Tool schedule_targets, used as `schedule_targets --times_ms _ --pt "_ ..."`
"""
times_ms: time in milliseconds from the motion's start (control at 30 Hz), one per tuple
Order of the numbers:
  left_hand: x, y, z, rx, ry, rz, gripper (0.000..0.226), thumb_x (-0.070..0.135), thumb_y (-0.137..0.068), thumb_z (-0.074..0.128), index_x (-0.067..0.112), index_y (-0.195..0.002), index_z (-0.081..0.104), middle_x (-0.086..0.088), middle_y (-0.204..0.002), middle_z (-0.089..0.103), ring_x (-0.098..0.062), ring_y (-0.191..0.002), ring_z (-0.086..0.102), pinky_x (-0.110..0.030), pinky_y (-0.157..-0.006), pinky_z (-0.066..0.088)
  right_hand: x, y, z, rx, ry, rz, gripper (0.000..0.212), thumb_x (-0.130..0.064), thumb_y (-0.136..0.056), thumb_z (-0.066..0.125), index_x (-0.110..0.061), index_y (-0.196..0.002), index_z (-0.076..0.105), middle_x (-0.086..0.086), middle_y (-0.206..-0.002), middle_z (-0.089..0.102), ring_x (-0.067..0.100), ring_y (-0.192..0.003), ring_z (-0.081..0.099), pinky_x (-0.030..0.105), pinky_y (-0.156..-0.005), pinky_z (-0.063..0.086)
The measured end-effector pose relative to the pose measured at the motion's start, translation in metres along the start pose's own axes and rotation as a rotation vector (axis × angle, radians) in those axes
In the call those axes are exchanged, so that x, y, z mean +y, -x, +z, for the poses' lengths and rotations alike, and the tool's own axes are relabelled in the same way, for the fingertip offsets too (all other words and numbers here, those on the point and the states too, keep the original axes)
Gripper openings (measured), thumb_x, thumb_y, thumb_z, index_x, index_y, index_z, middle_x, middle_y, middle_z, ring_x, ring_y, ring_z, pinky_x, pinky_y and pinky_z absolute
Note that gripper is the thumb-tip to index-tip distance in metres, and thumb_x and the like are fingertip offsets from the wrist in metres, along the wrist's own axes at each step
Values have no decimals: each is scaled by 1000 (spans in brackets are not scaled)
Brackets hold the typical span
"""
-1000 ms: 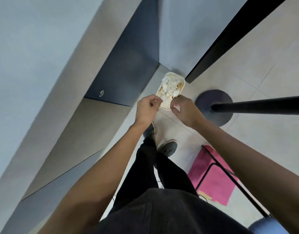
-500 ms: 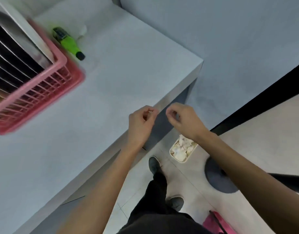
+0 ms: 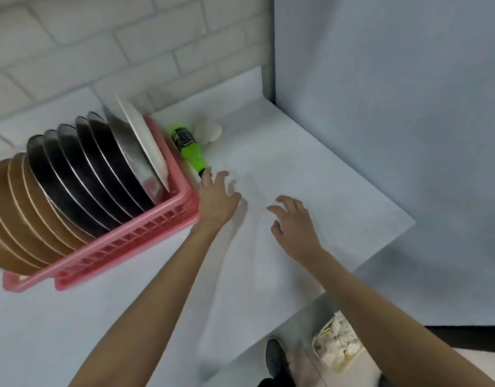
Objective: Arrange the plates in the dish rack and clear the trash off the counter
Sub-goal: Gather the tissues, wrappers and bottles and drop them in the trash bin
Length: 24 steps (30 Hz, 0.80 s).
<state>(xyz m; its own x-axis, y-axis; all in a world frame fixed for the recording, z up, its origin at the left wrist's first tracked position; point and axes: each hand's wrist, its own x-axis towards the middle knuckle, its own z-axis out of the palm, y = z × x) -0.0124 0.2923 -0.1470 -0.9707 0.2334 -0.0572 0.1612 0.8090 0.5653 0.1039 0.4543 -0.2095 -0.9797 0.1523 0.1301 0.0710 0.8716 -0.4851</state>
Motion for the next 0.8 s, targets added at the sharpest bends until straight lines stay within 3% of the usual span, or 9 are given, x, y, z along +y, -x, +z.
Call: schedule_targets --times_ms 67,133,233,333,500,633,800 --pt "-1 -36 -6 -38 10 -148 72 21 -89 63 17 -152 29 -19 -162 0 -37 -149 11 -43 -116 28 0 -11 5 22 7 -3 40 -15 -88 54 -19 -127 61 2 -141 46 21 -132 37 35 -101 37" --pt "-8 -69 -6 -68 15 -245 81 26 -89 63 18 -155 18 -22 -162 -5 -40 -150 6 -45 -119 25 1 -15 8 35 -5 -2 40 -15 -87 54 -20 -126 61 1 -142 46 20 -133 37 34 -101 37" --pt "-13 -101 -3 -97 33 -362 82 33 -88 63 18 -155 18 -25 -162 2 -45 -147 12 -46 -118 24 5 -17 8 45 -58 -6 39 -15 -86 53 -19 -124 63 0 -141 48 18 -132 35 33 -101 37" --pt "-7 -101 8 -93 14 -427 80 35 -91 60 17 -155 16 -28 -160 -12 -44 -148 2 -48 -120 18 4 -18 9 61 -114 11 40 -17 -84 49 -18 -121 65 -1 -140 50 17 -132 36 31 -102 37" --pt "-3 -63 42 1 27 -315 90 32 -93 56 17 -158 -5 -34 -157 -17 -44 -148 -14 -50 -121 -3 11 -18 7 88 -240 -3 37 -3 -81 57 -18 -113 69 -6 -133 54 13 -125 43 32 -103 43" --pt "-7 -35 62 104 -26 -180 83 35 -97 51 19 -158 -2 -30 -161 -6 -42 -150 -10 -49 -121 -3 14 -58 -10 1 -349 44 41 3 -84 58 -17 -119 64 -7 -118 50 15 -104 52 38 -88 52" --pt "-7 -32 65 119 -85 -155 76 39 -97 42 21 -159 1 -26 -163 -4 -40 -151 -11 -49 -121 -6 -8 -149 -26 -128 -184 -146 51 -3 -87 58 -15 -136 53 5 -136 42 22 -126 43 36 -101 45"
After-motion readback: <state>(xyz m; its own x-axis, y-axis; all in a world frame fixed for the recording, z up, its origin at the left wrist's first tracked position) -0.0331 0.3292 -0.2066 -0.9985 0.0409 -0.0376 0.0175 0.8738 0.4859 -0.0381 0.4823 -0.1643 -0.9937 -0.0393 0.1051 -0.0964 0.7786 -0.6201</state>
